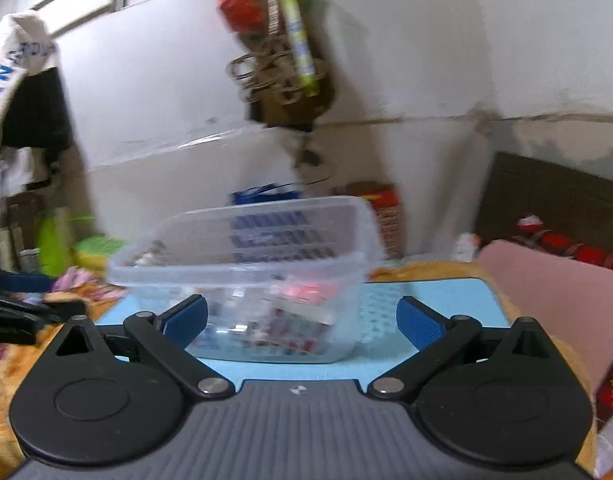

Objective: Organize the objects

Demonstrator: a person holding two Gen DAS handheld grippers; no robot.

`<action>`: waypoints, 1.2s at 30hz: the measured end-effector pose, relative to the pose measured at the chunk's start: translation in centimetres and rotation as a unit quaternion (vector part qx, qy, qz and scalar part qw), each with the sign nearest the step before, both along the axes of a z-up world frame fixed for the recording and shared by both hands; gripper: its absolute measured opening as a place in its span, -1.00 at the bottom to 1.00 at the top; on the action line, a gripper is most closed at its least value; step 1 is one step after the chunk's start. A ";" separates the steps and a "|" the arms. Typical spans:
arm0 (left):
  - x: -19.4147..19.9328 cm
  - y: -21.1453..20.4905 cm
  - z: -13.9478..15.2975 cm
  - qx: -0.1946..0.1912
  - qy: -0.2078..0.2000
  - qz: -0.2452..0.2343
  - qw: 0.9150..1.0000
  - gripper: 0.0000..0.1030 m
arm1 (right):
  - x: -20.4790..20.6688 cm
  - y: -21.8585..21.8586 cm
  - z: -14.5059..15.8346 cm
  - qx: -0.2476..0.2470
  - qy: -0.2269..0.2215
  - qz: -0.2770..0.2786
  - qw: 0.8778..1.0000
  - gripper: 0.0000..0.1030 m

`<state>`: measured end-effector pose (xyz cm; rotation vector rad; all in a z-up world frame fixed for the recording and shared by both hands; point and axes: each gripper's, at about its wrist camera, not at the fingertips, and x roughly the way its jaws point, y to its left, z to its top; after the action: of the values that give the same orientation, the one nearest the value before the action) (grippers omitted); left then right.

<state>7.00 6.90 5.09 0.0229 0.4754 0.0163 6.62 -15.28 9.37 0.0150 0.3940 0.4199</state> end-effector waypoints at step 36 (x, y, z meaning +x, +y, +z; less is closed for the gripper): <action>5.6 -3.3 2.6 -0.031 0.042 -0.008 0.999 0.81 | 5.0 3.3 2.1 -0.086 0.085 -0.052 0.991 1.00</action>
<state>12.64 3.63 7.65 -0.0332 0.5605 -0.0142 11.58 -11.99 11.52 -0.0961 0.5942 0.2822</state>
